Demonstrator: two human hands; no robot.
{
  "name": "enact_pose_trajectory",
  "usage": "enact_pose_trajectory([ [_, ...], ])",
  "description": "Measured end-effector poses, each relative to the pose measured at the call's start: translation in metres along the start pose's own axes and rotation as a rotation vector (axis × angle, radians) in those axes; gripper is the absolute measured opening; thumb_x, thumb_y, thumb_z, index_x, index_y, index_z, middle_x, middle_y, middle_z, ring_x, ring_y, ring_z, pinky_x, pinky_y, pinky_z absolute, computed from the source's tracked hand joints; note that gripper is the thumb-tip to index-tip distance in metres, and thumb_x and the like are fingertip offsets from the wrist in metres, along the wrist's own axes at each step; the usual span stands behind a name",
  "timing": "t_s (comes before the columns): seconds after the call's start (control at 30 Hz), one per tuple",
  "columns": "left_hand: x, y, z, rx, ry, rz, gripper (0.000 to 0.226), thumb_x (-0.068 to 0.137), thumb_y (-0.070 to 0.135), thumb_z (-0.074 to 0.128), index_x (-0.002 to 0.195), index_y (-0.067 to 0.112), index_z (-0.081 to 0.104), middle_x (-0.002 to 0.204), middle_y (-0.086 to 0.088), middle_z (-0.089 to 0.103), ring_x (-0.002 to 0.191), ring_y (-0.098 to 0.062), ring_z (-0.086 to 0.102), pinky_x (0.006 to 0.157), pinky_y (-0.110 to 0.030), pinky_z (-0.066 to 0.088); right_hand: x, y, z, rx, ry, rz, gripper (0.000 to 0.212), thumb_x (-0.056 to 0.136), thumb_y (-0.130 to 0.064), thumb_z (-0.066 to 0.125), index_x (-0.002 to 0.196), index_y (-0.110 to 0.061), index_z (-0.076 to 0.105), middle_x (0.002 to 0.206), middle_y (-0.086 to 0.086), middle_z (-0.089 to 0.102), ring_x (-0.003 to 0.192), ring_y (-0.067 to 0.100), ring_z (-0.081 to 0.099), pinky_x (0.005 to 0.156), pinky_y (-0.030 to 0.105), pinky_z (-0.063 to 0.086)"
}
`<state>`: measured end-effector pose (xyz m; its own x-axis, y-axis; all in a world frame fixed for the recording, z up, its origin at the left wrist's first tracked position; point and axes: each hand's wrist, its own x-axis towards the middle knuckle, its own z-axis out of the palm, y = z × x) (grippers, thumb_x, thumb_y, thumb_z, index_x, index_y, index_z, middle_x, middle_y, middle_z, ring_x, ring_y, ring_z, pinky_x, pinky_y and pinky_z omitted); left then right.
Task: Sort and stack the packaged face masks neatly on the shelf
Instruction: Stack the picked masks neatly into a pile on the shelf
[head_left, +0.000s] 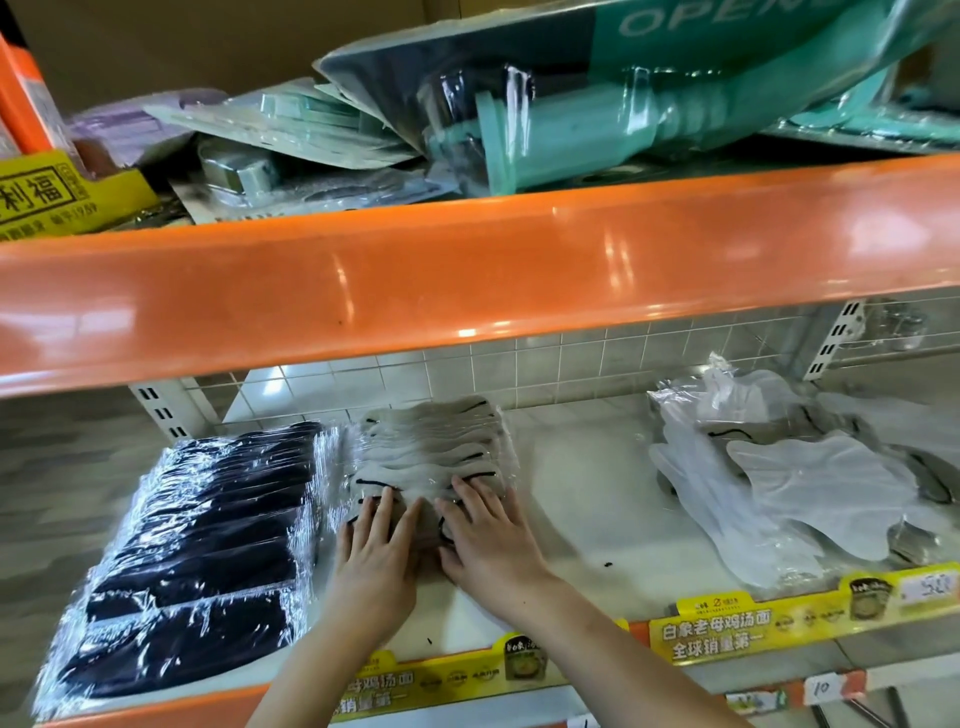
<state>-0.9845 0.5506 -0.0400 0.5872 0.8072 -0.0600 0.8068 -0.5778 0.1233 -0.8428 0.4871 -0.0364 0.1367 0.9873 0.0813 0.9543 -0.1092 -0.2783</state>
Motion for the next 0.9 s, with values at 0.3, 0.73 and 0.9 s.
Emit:
enact_pose_trajectory([
  [0.3, 0.000, -0.001, 0.004, -0.014, 0.098, 0.033, 0.055, 0.082, 0.039, 0.034, 0.131, 0.020, 0.050, 0.136, -0.016, 0.053, 0.125, -0.041, 0.049, 0.097, -0.057, 0.041, -0.005, 0.007, -0.006, 0.027, 0.071, 0.004, 0.050, 0.099, -0.034, 0.041, 0.146, -0.018, 0.032, 0.158, 0.004, 0.016, 0.146, 0.022, 0.010, 0.118, 0.045, -0.002],
  [0.73, 0.013, 0.081, 0.000, -0.131, 0.211, 0.290, 0.046, 0.078, 0.030, 0.040, 0.115, 0.014, 0.062, 0.118, -0.014, 0.065, 0.110, -0.038, 0.061, 0.086, -0.050, 0.050, -0.036, 0.062, -0.023, 0.056, 0.372, 0.076, 0.039, 0.074, -0.029, 0.042, 0.111, -0.023, 0.054, 0.114, 0.004, 0.064, 0.104, 0.024, 0.062, 0.090, 0.041, 0.053],
  [0.9, 0.023, 0.139, 0.005, -0.144, 0.184, 0.374, 0.042, 0.079, 0.031, 0.043, 0.112, 0.019, 0.066, 0.118, -0.010, 0.066, 0.110, -0.031, 0.063, 0.085, -0.042, 0.053, -0.059, 0.107, -0.043, 0.004, 0.458, 0.173, 0.036, 0.077, -0.030, 0.043, 0.102, -0.020, 0.067, 0.106, -0.001, 0.065, 0.096, 0.018, 0.062, 0.081, 0.028, 0.053],
])
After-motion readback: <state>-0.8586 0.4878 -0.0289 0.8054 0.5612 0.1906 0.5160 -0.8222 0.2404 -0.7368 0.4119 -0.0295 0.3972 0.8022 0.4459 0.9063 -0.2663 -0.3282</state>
